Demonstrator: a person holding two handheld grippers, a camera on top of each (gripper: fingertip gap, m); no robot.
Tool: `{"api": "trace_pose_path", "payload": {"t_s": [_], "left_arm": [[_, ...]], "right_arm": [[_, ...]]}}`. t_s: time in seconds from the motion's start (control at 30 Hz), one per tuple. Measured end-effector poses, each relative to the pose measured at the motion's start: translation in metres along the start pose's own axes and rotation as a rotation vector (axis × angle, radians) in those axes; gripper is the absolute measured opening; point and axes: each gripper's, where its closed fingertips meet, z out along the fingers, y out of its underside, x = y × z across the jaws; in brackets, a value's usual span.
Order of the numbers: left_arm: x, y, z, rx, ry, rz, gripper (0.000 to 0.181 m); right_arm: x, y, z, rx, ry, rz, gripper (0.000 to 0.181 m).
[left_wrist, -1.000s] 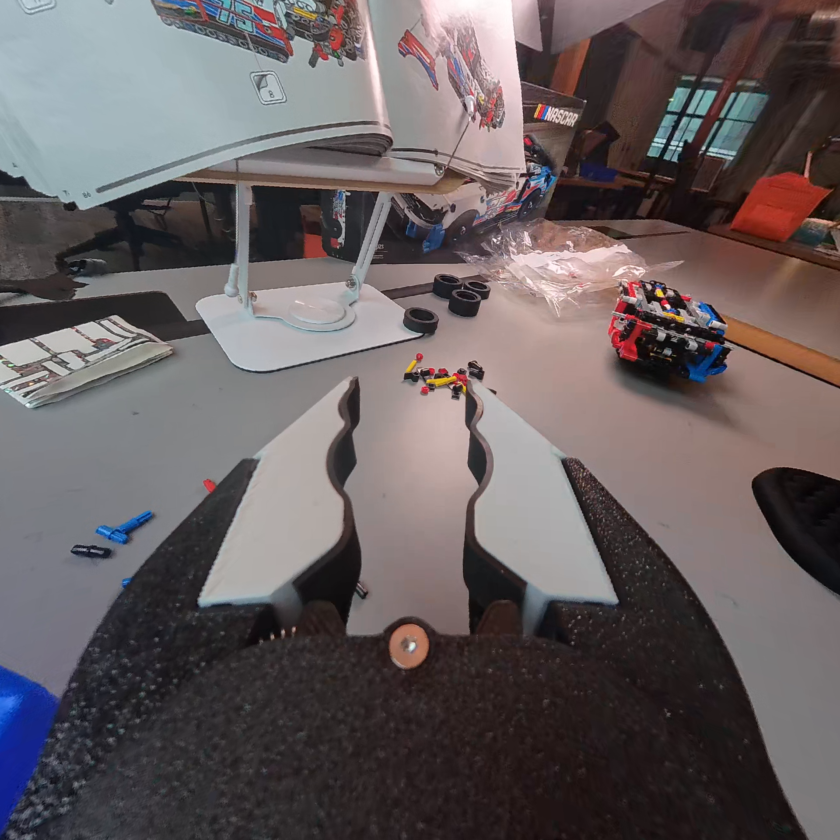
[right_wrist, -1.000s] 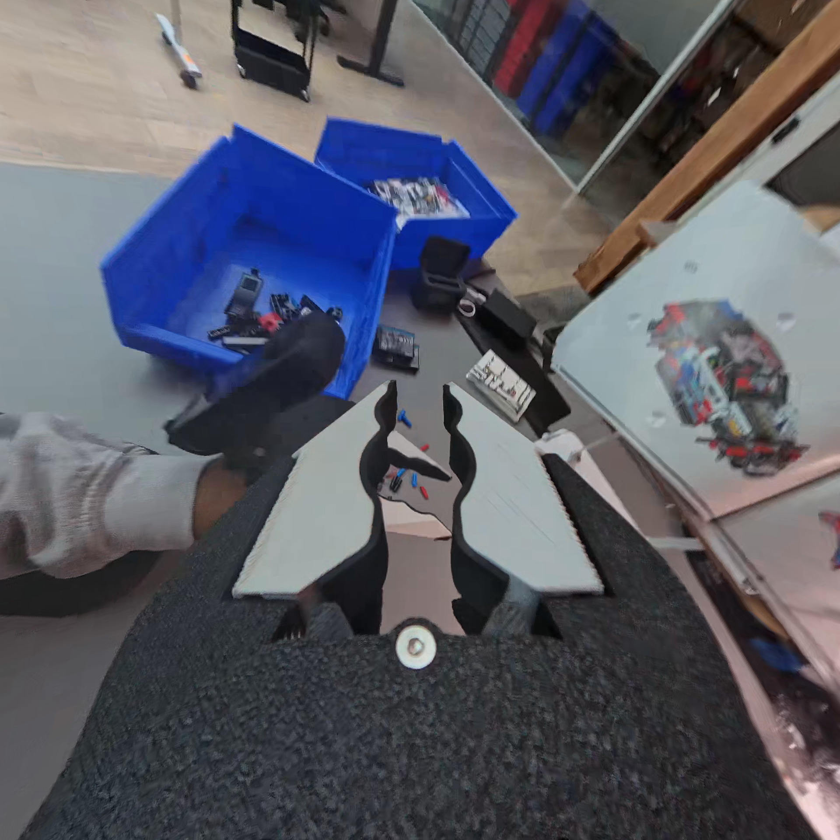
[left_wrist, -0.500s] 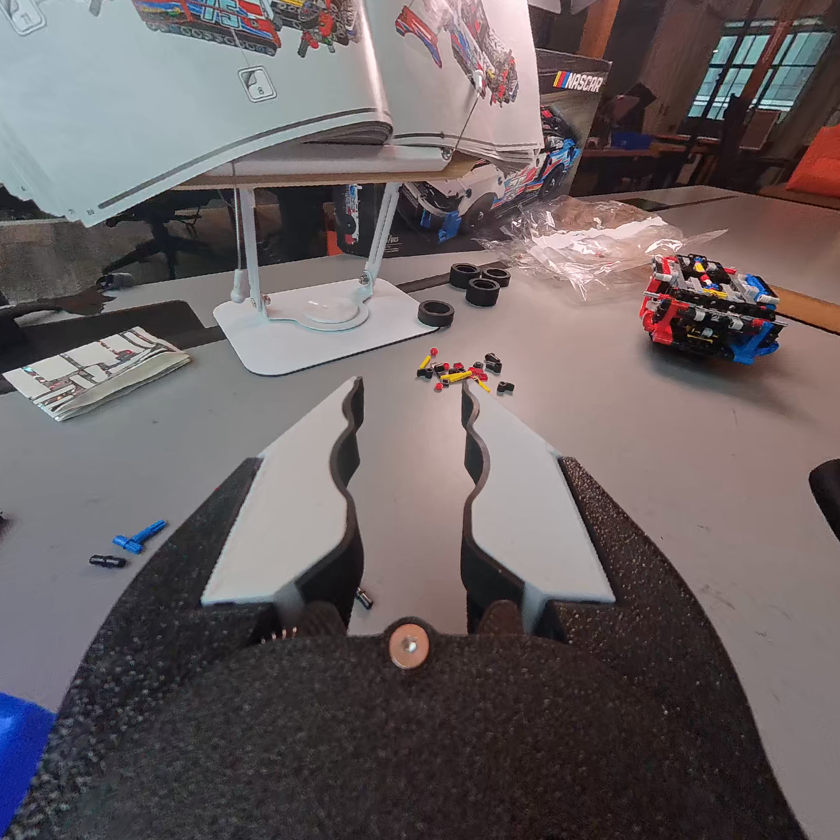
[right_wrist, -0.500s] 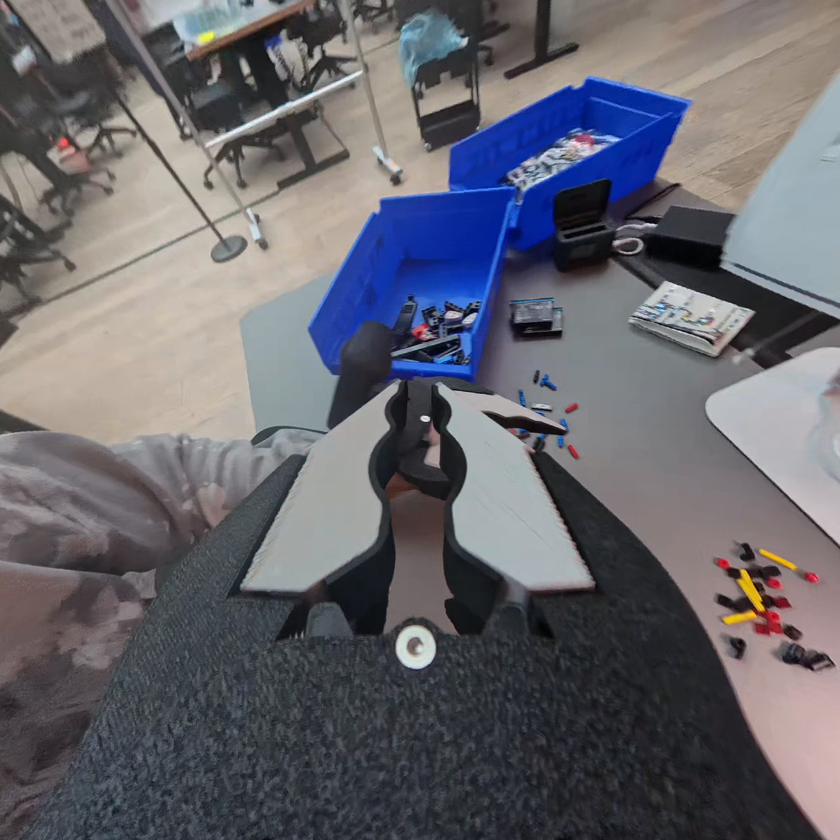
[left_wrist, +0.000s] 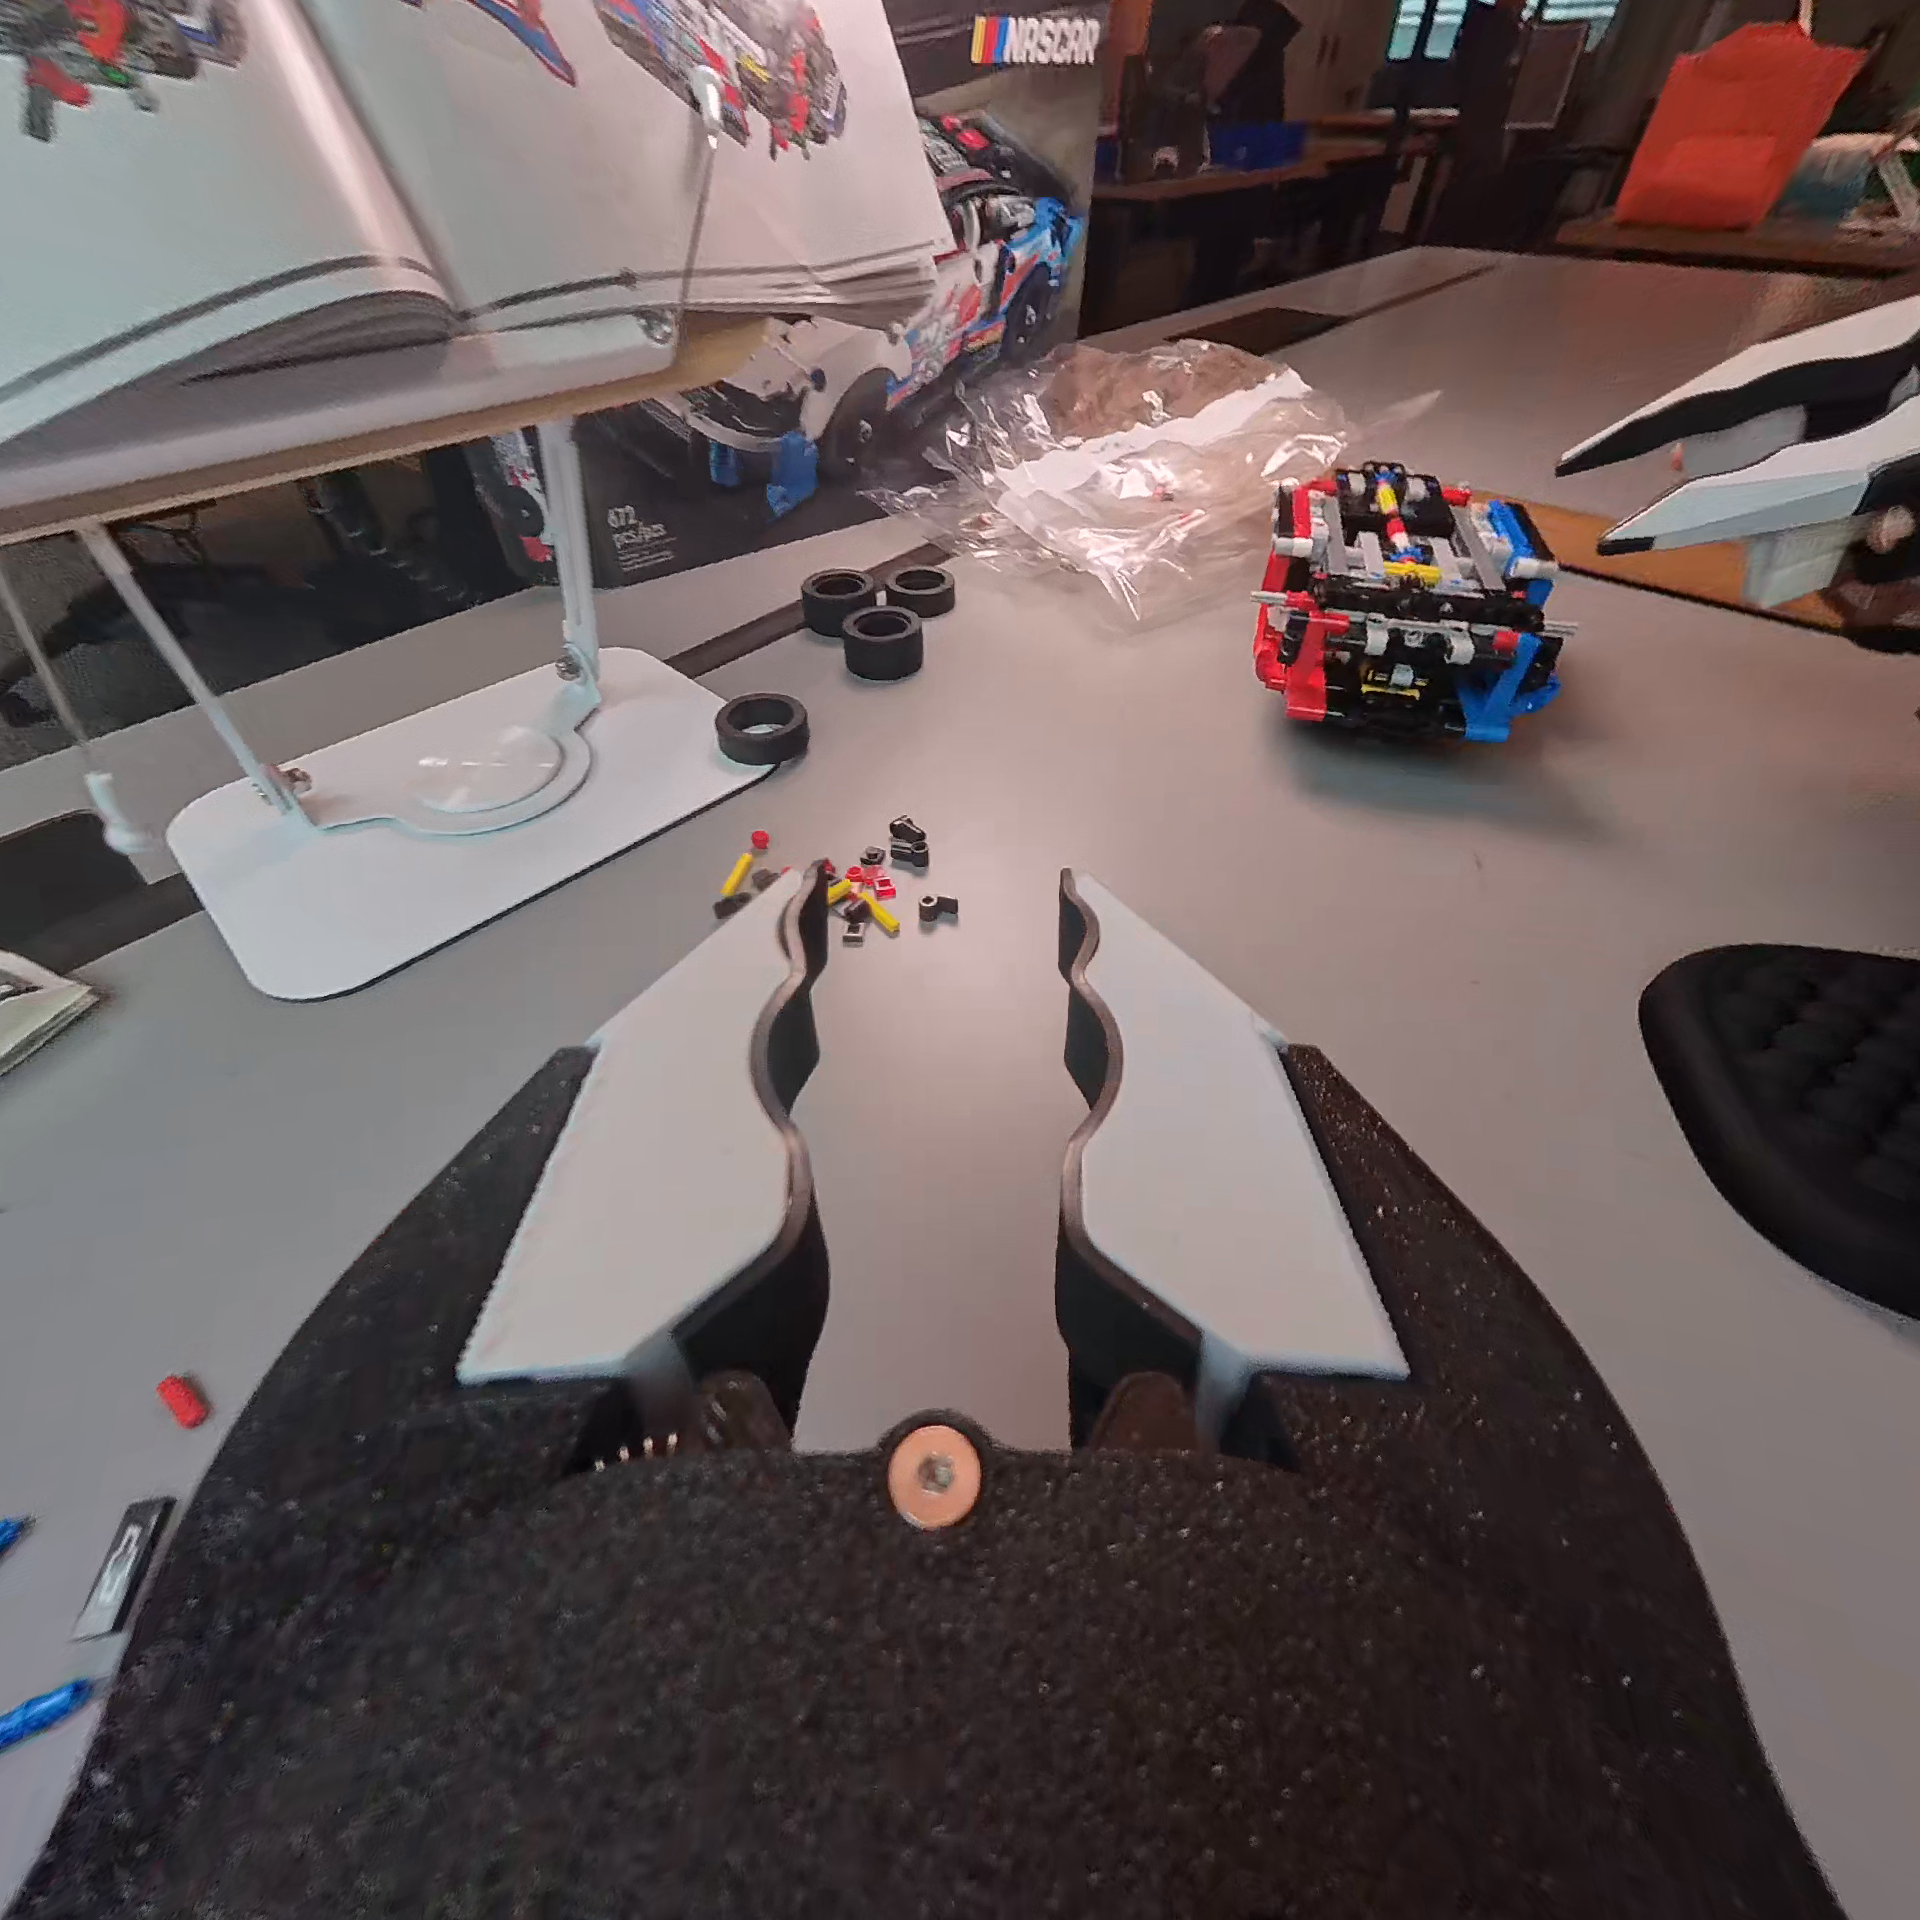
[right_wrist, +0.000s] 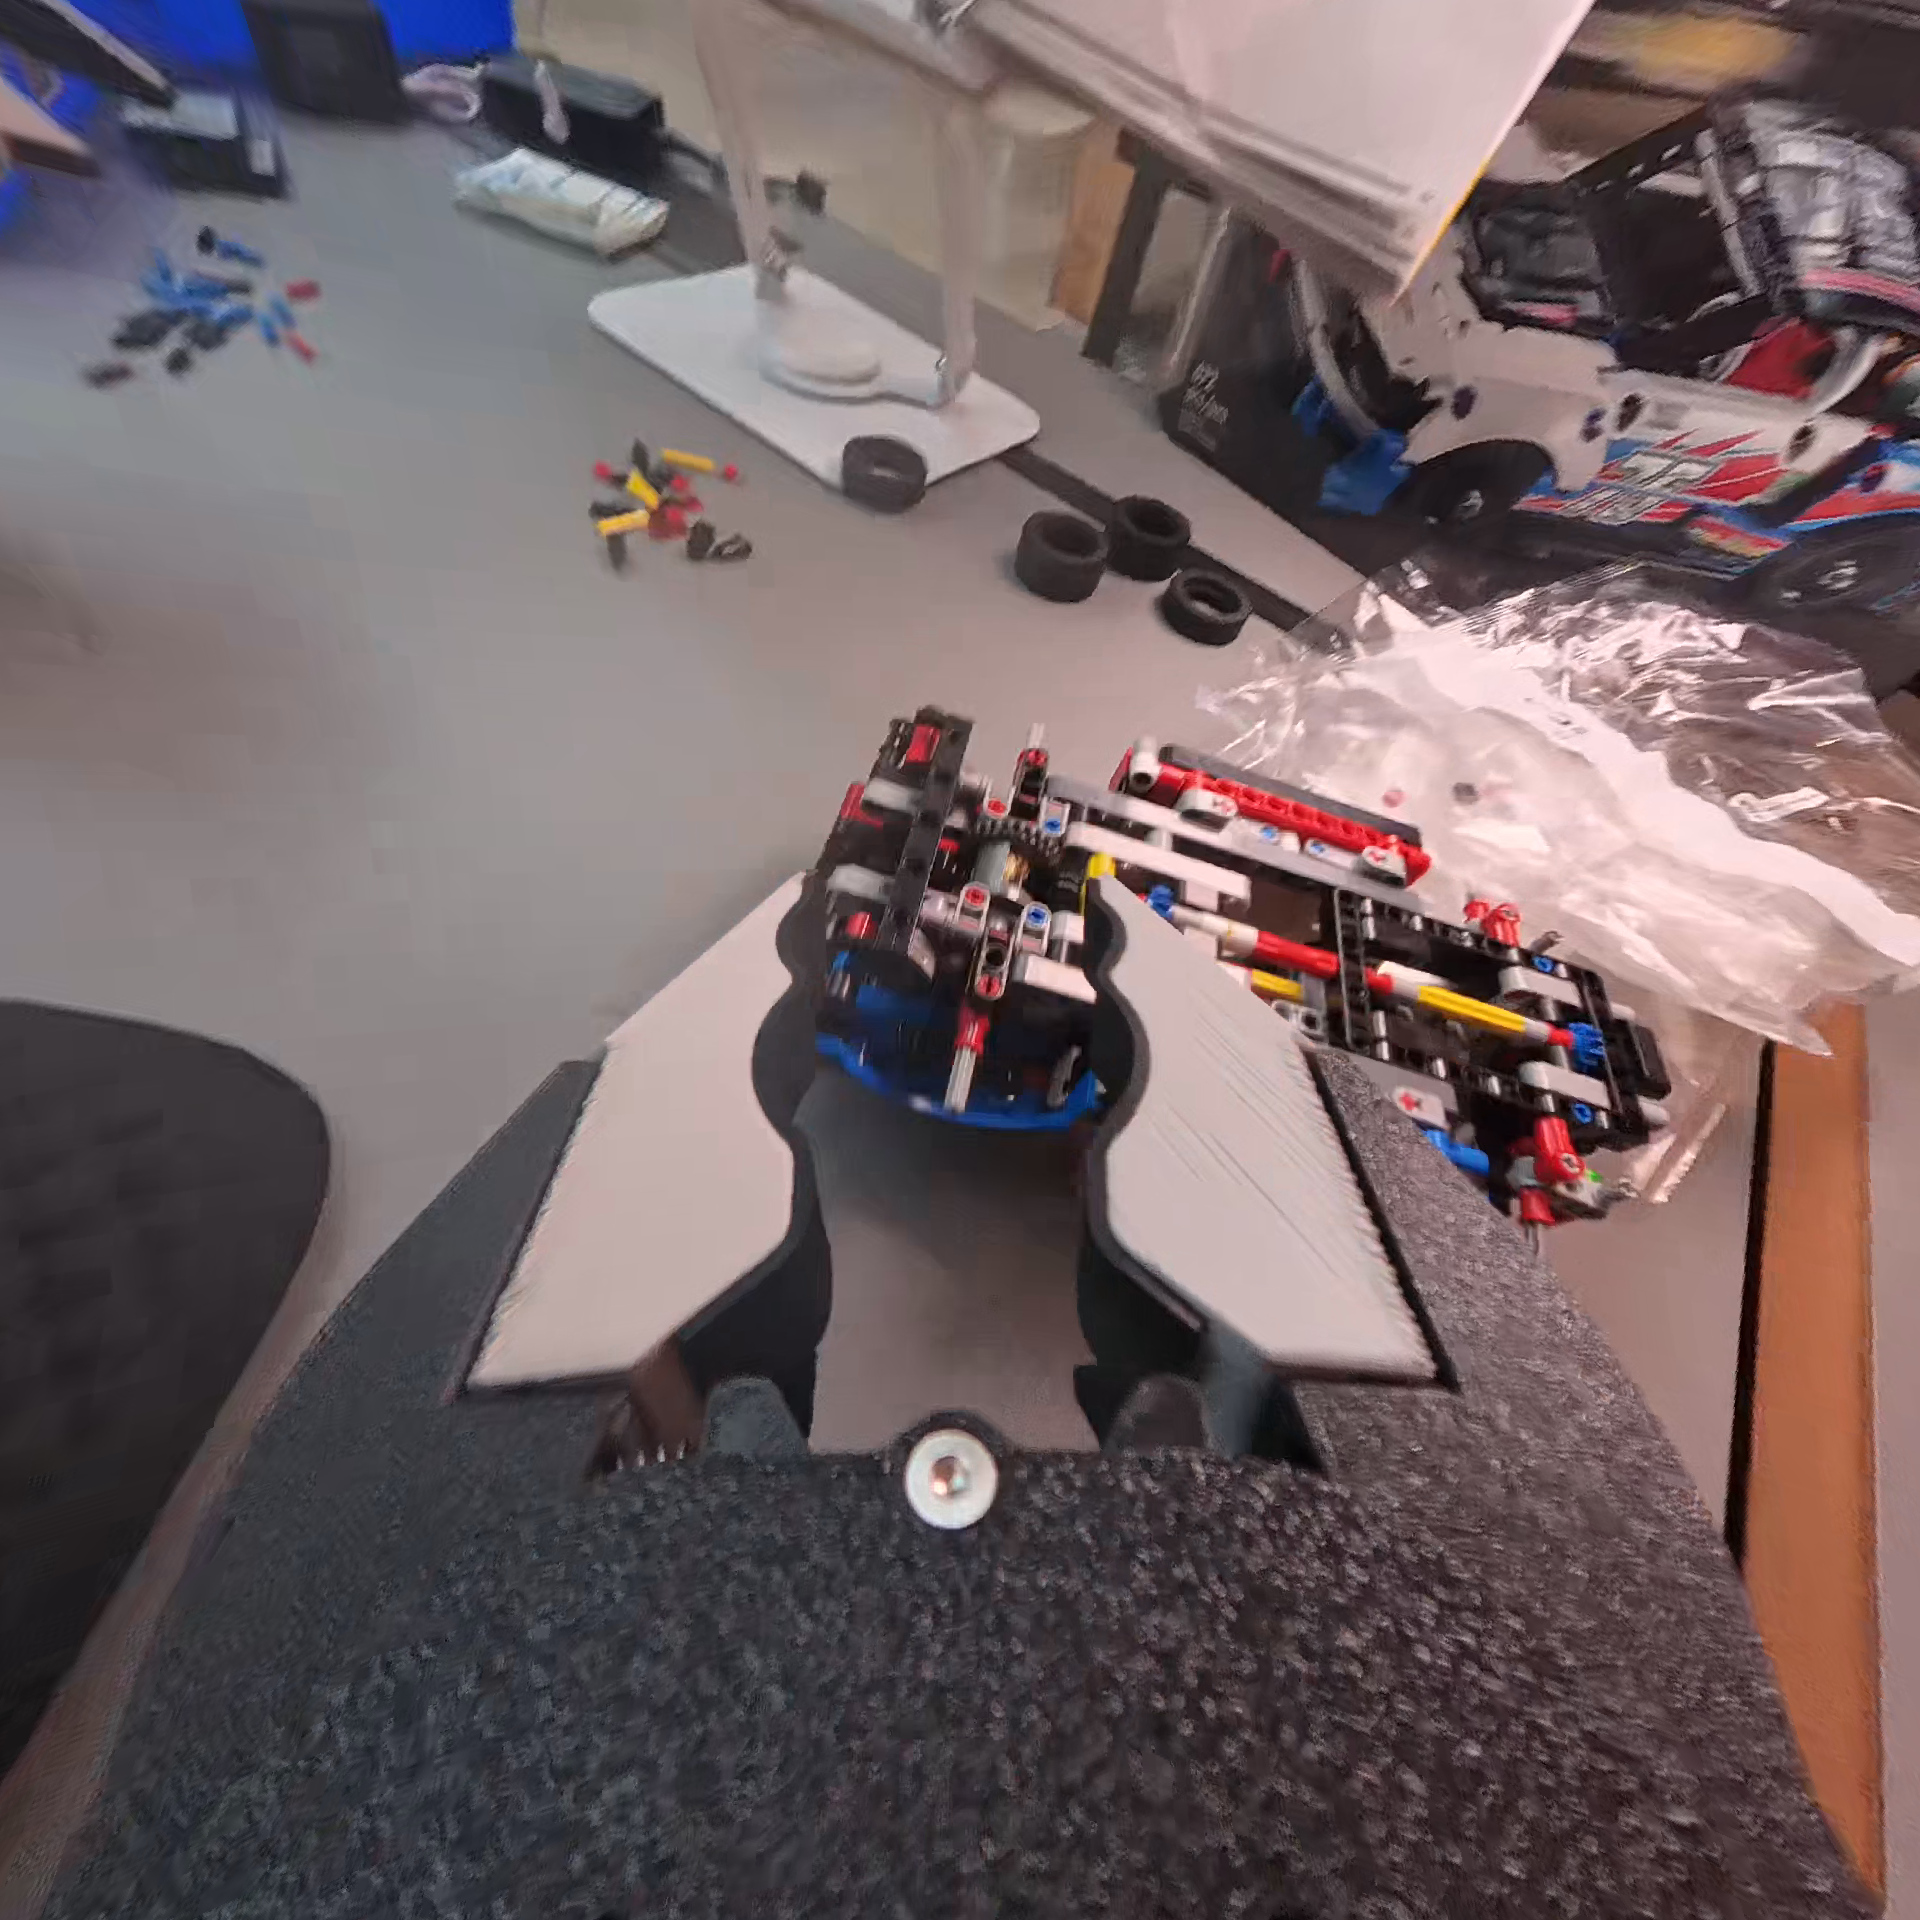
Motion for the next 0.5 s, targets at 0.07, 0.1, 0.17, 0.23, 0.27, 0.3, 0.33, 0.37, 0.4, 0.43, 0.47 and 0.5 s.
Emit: {"api": "trace_pose_path", "payload": {"t_s": [0.07,0.1,0.17,0.23,0.27,0.3,0.33,0.37,0.4,0.43,0.47,0.5], "left_arm": [[0.012,0.005,0.012,-0.048,0.051,0.02,0.043],[0.019,0.006,0.017,-0.064,0.082,0.026,0.044],[0.032,0.005,0.024,-0.079,0.139,0.046,0.045],[0.044,0.0,0.026,-0.08,0.191,0.071,0.045],[0.049,-0.001,0.024,-0.082,0.216,0.084,0.045],[0.053,-0.002,0.022,-0.086,0.236,0.099,0.045],[0.056,-0.001,0.02,-0.094,0.253,0.117,0.045],[0.058,0.001,0.017,-0.106,0.267,0.135,0.045],[0.059,0.004,0.014,-0.118,0.275,0.153,0.045],[0.059,0.007,0.011,-0.126,0.282,0.165,0.045],[0.06,0.01,0.008,-0.132,0.29,0.171,0.045],[0.06,0.013,0.004,-0.137,0.296,0.176,0.045]], "right_arm": [[-0.015,0.013,0.001,-0.058,-0.051,-0.058,0.051],[-0.02,0.022,0.01,-0.112,-0.037,-0.068,0.049],[-0.018,0.031,0.028,-0.165,0.081,-0.108,0.044],[-0.021,0.03,0.038,-0.161,0.146,-0.087,0.033],[-0.024,0.029,0.042,-0.162,0.156,-0.083,0.025],[-0.024,0.029,0.045,-0.164,0.193,-0.101,0.024],[-0.023,0.03,0.047,-0.181,0.218,-0.139,0.02],[-0.025,0.031,0.048,-0.202,0.217,-0.16,0.019],[-0.027,0.031,0.049,-0.216,0.21,-0.151,0.019],[-0.029,0.03,0.049,-0.218,0.193,-0.137,0.018],[-0.032,0.028,0.048,-0.208,0.176,-0.123,0.018],[-0.037,0.024,0.047,-0.196,0.153,-0.115,0.018]]}}
